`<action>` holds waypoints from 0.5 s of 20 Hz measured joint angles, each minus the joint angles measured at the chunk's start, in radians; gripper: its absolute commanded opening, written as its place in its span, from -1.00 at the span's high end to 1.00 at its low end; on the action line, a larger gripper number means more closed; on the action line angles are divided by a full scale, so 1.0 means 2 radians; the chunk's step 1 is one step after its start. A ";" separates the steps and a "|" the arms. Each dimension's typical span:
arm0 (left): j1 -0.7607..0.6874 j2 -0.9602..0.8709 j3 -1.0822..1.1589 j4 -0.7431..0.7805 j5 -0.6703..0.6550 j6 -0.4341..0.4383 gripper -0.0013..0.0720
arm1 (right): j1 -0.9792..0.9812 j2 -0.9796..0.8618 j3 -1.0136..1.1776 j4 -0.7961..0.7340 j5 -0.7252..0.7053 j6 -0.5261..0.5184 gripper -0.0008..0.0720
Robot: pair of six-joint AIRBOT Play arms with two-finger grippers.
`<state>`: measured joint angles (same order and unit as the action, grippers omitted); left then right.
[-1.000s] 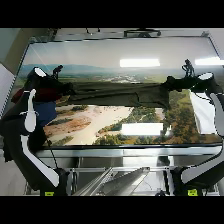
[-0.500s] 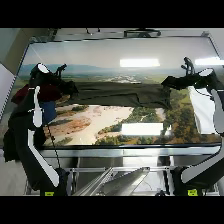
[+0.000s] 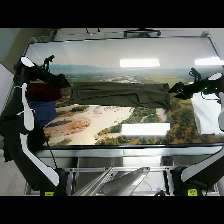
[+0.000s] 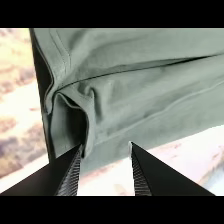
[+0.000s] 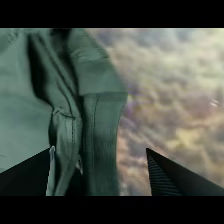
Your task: Fold the shirts.
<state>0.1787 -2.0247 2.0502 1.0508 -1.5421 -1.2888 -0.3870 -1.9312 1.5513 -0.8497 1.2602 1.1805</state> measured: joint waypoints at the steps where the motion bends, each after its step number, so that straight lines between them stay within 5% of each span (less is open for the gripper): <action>1: 0.001 0.005 0.000 0.000 0.000 -0.001 0.07 | 0.002 -0.008 -0.001 0.016 0.007 -0.006 -0.82; 2: 0.001 0.009 0.000 -0.002 0.000 -0.001 0.09 | 0.006 -0.015 -0.003 0.033 0.013 -0.012 -0.81; 4: -0.005 0.014 0.000 -0.003 0.000 -0.001 0.70 | 0.017 -0.028 -0.004 0.054 0.019 -0.020 -0.60; 5: -0.009 0.015 -0.002 -0.003 0.002 -0.001 0.75 | 0.023 -0.034 -0.005 0.059 0.019 -0.023 -0.23; 7: -0.022 0.017 -0.011 -0.003 0.011 -0.002 0.80 | 0.037 -0.043 -0.006 0.059 0.020 -0.026 0.93; 10: -0.055 0.018 -0.031 -0.004 0.034 -0.003 0.93 | 0.050 -0.047 0.005 0.059 0.030 -0.031 0.93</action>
<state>0.0689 -1.9884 1.9873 1.0435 -1.4746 -1.2942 -0.2874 -2.0251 1.5616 -0.7315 1.3209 1.1175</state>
